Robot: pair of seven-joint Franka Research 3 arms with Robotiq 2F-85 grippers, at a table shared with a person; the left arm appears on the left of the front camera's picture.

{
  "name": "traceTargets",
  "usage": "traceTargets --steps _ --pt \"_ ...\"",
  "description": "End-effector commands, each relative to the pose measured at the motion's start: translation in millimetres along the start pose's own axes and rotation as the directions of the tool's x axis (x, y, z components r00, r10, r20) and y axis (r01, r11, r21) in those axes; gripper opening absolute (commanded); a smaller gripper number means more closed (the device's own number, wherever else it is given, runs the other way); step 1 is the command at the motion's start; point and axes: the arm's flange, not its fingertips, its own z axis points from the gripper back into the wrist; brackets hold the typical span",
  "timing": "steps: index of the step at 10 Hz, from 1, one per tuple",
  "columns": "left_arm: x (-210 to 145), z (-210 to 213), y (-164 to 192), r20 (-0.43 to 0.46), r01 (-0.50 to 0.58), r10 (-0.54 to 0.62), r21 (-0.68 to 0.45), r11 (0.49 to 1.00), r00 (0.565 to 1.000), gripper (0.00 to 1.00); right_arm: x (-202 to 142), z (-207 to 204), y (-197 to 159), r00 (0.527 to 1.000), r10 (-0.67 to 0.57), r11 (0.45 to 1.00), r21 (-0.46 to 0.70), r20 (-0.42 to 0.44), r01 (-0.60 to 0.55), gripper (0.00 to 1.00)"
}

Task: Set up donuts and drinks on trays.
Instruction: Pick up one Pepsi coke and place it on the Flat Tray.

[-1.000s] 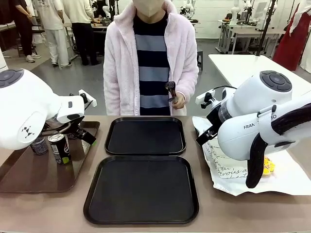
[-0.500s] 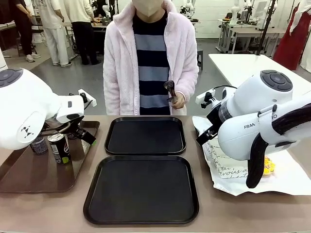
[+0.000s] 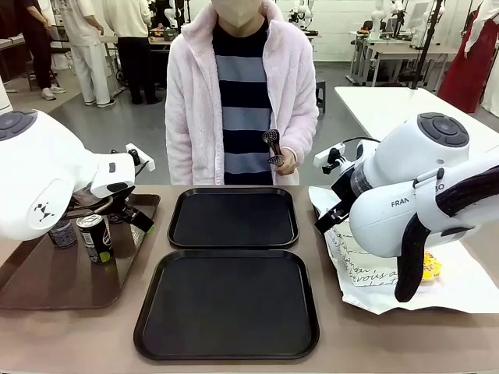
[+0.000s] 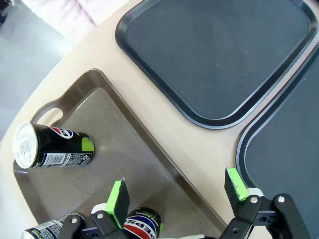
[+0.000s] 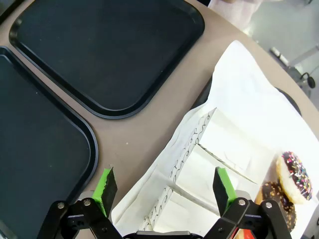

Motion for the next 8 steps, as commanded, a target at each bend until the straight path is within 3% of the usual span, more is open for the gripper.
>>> traceTargets --steps 1,2,3,4,5,6,7,8 --pt "0 0 0 0.0 0.0 0.0 0.0 1.0 1.0 1.0 0 0 0 1.0 0.0 1.0 0.0 0.0 0.0 1.0" --pt "0 0 0 0.0 0.0 0.0 0.0 1.0 1.0 1.0 0 0 0 1.0 0.0 1.0 0.0 0.0 0.0 1.0" --pt "-23 30 -3 -0.004 0.009 -0.009 -0.029 1.0 1.0 1.0 -24 22 3 1.0 -0.005 1.0 0.019 -0.004 0.005 1.0" --pt "-40 72 1 -0.009 0.03 -0.031 -0.092 0.995 0.999 1.0 -42 62 4 0.996 -0.088 0.992 0.094 0.035 0.084 1.0" --pt "-75 106 0 -0.032 0.049 -0.05 -0.046 0.998 0.998 1.0 -70 97 2 0.983 -0.14 0.983 0.132 0.118 0.124 1.0" --pt "-107 127 3 -0.044 0.032 -0.036 -0.09 0.995 0.998 1.0 -101 124 -2 0.973 -0.201 0.958 0.229 0.115 0.171 1.0" --pt "-124 150 24 0.002 -0.006 0.006 -0.216 0.976 1.0 1.0 -134 154 -18 0.941 -0.295 0.897 0.388 0.163 0.214 1.0" --pt "-141 167 49 0.07 -0.096 0.131 -0.37 0.924 0.989 1.0 -171 179 -47 0.869 -0.422 0.805 0.547 0.258 0.229 1.0"
